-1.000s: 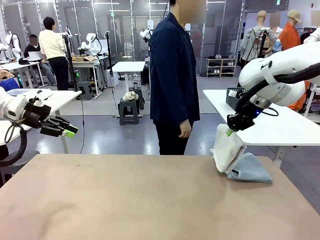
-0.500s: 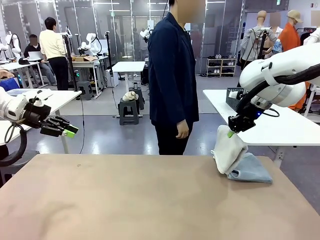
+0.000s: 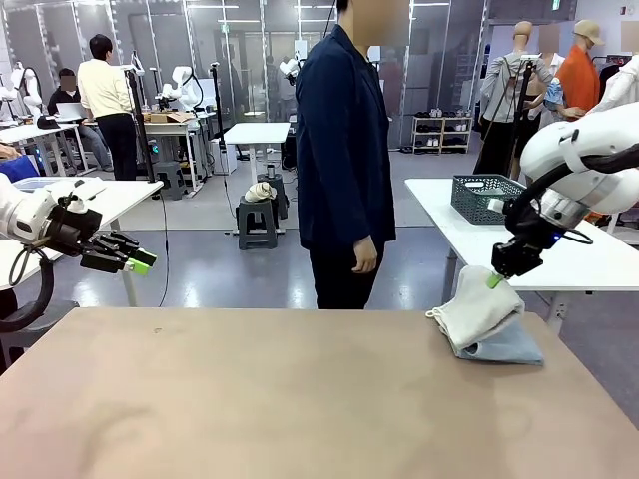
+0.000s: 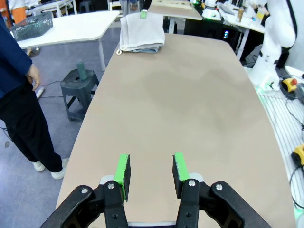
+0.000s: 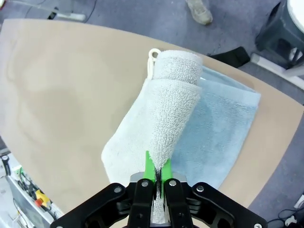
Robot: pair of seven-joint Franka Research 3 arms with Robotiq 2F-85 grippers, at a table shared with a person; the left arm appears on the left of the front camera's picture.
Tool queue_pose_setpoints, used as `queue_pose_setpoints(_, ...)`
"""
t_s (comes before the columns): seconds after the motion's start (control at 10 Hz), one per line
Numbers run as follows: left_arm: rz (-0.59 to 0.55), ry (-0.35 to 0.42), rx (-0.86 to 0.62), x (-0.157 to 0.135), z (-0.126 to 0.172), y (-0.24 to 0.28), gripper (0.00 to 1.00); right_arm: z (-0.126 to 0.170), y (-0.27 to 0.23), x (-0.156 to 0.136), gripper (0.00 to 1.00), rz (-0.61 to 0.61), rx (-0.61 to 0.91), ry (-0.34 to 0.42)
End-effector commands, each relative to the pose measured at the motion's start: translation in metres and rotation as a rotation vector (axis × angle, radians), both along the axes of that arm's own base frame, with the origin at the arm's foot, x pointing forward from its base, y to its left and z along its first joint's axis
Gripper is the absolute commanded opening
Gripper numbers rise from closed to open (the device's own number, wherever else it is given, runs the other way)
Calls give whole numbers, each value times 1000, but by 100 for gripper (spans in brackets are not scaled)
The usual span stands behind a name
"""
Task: Fold the towels and place them in the basket.
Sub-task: Stack the folded Towel with hook on the right side of the table.
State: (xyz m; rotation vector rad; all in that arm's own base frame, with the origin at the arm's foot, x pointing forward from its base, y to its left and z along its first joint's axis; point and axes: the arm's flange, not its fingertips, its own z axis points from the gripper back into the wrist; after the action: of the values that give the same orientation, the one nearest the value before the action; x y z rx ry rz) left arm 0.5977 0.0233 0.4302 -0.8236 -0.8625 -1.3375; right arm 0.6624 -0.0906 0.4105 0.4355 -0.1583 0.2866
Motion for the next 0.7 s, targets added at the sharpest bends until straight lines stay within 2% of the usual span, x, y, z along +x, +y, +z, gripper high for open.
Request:
queue_pose_setpoints(0.0,-9,-2,7,-1,1,-1,48,-10,-15,23,6,23,62,19)
queue_pose_setpoints(0.2,-9,-2,7,-1,1,-1,48,-35,-27,33,6,38,118,27)
queue_pose_setpoints(0.4,-9,-2,7,-1,1,-1,48,-56,-34,39,6,20,108,50)
queue_pose_setpoints(0.6,-9,-2,7,-1,1,-1,48,-64,-42,38,26,-27,31,107)
